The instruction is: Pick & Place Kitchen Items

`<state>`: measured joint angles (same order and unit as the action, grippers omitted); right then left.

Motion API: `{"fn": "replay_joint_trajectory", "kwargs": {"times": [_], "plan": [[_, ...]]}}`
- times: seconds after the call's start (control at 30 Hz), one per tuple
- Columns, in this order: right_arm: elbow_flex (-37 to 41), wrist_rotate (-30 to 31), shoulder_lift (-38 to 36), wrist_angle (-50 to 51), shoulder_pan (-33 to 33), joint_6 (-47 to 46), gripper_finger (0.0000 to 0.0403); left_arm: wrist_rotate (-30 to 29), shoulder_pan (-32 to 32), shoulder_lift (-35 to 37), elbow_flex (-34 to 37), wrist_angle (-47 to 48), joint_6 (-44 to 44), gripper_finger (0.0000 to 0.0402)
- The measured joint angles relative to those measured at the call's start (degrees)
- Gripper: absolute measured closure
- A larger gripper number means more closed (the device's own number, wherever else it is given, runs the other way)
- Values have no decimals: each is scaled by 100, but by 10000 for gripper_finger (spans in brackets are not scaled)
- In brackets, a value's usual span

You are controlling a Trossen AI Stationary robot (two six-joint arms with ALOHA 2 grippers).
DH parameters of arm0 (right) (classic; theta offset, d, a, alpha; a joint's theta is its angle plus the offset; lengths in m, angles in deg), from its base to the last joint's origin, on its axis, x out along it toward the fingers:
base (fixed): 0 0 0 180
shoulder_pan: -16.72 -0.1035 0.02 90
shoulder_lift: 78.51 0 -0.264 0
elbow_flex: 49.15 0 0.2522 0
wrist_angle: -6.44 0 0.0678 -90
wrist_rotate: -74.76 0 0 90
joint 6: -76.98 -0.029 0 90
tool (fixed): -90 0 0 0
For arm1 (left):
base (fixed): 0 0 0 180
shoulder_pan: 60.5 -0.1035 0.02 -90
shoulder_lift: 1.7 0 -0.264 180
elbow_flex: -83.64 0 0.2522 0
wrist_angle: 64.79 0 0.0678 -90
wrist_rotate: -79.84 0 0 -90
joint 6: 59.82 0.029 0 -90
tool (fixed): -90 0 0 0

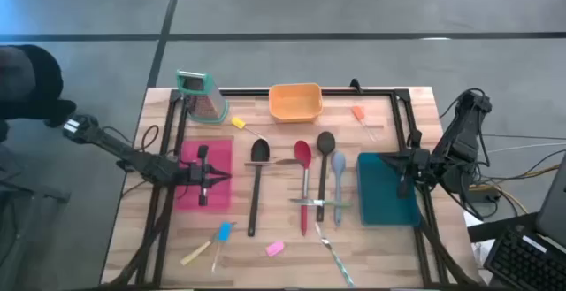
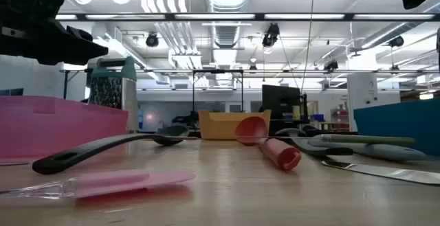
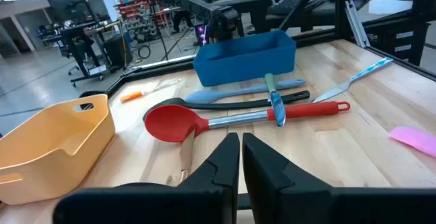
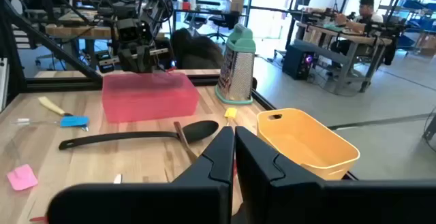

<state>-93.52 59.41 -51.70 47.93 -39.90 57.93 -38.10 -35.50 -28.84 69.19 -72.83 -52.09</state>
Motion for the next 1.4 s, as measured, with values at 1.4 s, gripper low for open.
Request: {"fn": "replay_joint_trajectory", "kwargs": {"times": [1.4], "plan": [[0,4,307,-4538,300,3693,394,0,0,0,2,0,0,378]]}}
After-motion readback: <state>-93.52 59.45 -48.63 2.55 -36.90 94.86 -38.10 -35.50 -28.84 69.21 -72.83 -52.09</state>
